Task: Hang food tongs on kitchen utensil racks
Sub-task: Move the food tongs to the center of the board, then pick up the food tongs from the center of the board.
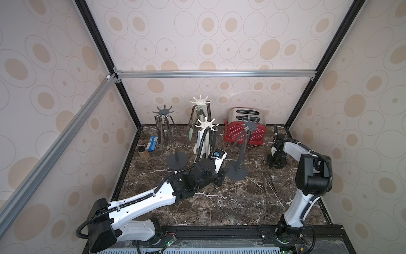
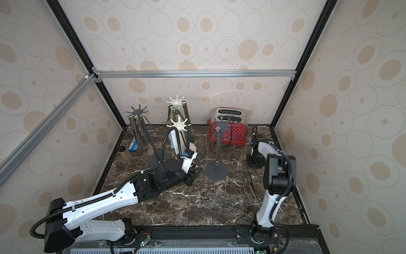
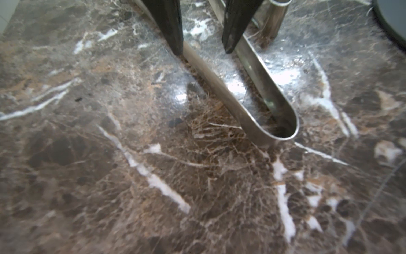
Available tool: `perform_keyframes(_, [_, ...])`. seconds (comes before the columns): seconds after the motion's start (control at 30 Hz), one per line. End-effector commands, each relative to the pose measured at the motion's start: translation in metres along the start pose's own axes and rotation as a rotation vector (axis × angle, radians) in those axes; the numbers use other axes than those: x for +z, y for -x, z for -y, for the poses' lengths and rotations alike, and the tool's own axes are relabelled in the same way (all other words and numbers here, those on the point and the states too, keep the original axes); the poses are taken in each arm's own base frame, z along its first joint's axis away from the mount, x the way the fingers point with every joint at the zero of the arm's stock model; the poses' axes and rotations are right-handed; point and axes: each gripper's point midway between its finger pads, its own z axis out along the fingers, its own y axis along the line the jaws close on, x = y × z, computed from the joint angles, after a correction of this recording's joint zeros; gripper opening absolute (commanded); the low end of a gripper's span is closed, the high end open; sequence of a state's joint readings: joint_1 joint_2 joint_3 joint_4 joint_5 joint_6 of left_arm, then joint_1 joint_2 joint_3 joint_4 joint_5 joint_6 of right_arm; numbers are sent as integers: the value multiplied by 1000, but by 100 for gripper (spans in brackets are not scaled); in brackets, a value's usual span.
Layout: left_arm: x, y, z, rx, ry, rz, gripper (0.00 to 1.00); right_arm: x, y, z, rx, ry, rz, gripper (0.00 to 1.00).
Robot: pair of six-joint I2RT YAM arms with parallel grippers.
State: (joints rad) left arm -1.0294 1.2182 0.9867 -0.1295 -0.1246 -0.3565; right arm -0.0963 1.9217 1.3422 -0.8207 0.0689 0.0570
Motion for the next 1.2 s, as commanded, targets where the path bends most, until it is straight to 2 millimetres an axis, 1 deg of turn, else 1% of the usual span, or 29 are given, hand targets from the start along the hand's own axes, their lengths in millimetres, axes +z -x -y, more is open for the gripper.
perform_keyframes(0.0, [-5,12,0,-21,8,18,37,13,0,-1,-35,-4,-29,34])
perform_keyframes(0.17, [-5,12,0,-19,12,15,37,29,1,3,-39,-12,-54,32])
perform_keyframes(0.27, [-5,13,-1,-16,17,16,38,35,1,11,-15,-10,-53,28])
perform_keyframes(0.43, [-5,14,-2,-14,23,18,38,42,8,27,50,0,-26,23])
perform_keyframes(0.6, [-1,13,-2,-8,34,6,38,45,23,41,96,-3,1,19])
perform_keyframes(0.8, [3,14,-2,-6,40,1,38,43,44,55,121,-27,7,14])
perform_keyframes(0.9, [5,15,-2,-2,45,0,38,45,49,54,128,-16,-4,11])
perform_keyframes(0.97, [6,16,-2,-1,47,0,38,48,49,52,130,-7,-12,7])
perform_keyframes(1.03, [7,16,-1,1,43,-1,38,49,51,52,129,-5,-13,5])
perform_keyframes(1.17, [8,16,0,5,40,-4,38,43,57,54,123,-14,4,3])
